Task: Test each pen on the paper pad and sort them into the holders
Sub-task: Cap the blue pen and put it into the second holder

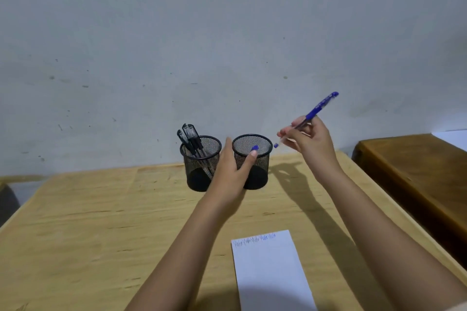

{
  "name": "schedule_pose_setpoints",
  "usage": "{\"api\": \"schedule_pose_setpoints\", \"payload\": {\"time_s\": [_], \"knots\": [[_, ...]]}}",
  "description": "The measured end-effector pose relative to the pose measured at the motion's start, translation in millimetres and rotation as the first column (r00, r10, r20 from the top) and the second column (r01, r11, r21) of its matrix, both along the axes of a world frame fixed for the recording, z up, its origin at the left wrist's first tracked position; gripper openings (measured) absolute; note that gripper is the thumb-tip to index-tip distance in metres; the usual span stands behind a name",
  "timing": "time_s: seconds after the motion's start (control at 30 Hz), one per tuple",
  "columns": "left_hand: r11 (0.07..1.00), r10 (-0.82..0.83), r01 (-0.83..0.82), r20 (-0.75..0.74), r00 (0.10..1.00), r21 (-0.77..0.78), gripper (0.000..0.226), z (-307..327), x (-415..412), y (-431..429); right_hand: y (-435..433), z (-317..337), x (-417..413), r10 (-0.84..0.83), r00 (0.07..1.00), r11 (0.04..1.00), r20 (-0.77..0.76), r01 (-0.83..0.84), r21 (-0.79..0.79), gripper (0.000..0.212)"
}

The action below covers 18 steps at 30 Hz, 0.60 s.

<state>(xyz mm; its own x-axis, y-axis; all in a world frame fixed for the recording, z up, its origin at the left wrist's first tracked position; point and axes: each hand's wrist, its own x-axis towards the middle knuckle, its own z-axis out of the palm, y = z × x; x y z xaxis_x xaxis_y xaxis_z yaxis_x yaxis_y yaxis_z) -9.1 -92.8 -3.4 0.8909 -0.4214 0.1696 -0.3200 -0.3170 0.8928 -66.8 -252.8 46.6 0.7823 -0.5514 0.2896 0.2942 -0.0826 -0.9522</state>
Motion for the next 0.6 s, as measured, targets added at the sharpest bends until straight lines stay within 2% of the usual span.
{"api": "schedule_pose_setpoints", "payload": {"time_s": [0.07, 0.23, 0.33, 0.43, 0.6], "knots": [[1.0, -0.012, 0.012, 0.005, 1.0, -0.007, 0.081, -1.7, 4.2, -2.5, 1.6, -3.6, 13.9, -0.021, 1.0, 0.998, -0.015, 0.02, -0.063, 0.006], [1.0, -0.023, 0.023, 0.055, 0.998, -0.002, 0.072, -9.4, 10.5, -3.1, 2.5, -20.2, 36.9, -0.129, 0.984, 0.968, -0.125, 0.098, -0.233, 0.018], [0.999, -0.024, 0.025, 0.062, 0.998, -0.02, 0.072, -12.4, 13.6, -2.9, 5.3, -27.3, 43.2, -0.126, 0.963, 0.954, -0.239, 0.052, -0.296, 0.013], [0.999, -0.03, 0.031, 0.059, 0.998, -0.029, 0.073, -13.1, 15.1, -3.0, 9.5, -30.9, 45.0, -0.103, 0.93, 0.931, -0.352, -0.034, -0.362, 0.028], [0.999, -0.041, 0.042, 0.047, 0.998, -0.029, 0.074, -14.8, 16.5, -1.2, 11.4, -31.4, 43.0, -0.104, 0.903, 0.916, -0.416, -0.076, -0.393, 0.04]]}}
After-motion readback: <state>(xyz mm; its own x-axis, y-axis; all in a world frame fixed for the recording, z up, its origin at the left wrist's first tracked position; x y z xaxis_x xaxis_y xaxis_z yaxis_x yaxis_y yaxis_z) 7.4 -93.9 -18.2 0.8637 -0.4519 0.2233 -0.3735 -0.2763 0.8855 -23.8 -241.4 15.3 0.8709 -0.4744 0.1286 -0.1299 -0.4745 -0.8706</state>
